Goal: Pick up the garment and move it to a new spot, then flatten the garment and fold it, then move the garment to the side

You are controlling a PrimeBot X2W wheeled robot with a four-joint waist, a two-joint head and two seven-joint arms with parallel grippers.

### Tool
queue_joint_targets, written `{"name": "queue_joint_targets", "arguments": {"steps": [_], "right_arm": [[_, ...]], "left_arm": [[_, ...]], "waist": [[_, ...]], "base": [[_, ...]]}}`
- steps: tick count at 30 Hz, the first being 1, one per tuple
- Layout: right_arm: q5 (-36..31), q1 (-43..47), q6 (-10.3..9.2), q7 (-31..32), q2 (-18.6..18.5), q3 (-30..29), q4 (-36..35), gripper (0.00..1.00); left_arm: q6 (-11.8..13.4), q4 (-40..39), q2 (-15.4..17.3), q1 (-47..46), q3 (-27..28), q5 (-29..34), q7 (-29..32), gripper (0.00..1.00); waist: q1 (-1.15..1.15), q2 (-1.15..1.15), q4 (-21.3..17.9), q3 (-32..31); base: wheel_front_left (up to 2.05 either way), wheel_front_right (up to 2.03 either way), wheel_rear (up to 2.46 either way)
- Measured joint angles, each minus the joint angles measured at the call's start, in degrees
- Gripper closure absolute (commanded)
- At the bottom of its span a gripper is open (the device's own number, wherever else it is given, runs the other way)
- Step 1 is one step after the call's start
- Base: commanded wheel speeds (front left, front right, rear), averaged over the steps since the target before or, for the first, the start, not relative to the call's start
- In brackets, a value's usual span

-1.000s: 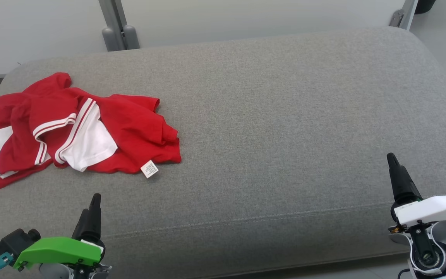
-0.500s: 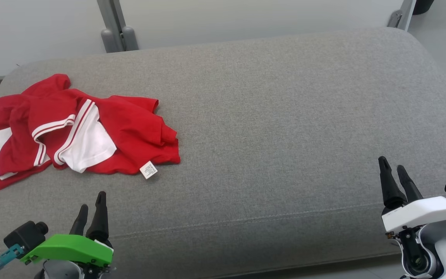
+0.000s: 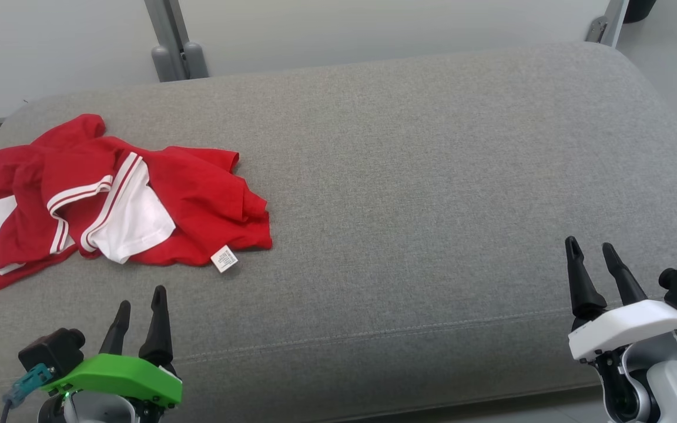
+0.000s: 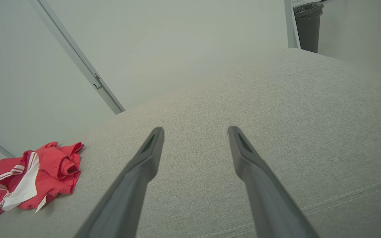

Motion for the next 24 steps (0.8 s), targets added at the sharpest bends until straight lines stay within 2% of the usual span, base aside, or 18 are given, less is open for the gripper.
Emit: {"name": "queue_joint_targets", "arguments": {"steps": [8, 24], "right_arm": [[-6.1, 0.1, -1.38, -1.7, -0.5, 1.1, -0.9, 0.0], [-18.2, 1.0, -2.57, -4.9, -1.6, 3.5, -2.5, 0.0]], "left_arm": [[0.0, -0.7, 0.0, 0.0, -0.4, 6.7, -1.4, 0.0], [0.1, -1.5, -0.1, 0.7, -1.3, 19.1, -4.9, 0.0]], "waist": [[0.0, 0.0, 0.0, -0.3], [0.0, 0.0, -0.3, -0.6]], "base": [[0.0, 0.0, 0.0], [0.0, 0.0, 0.0]]}}
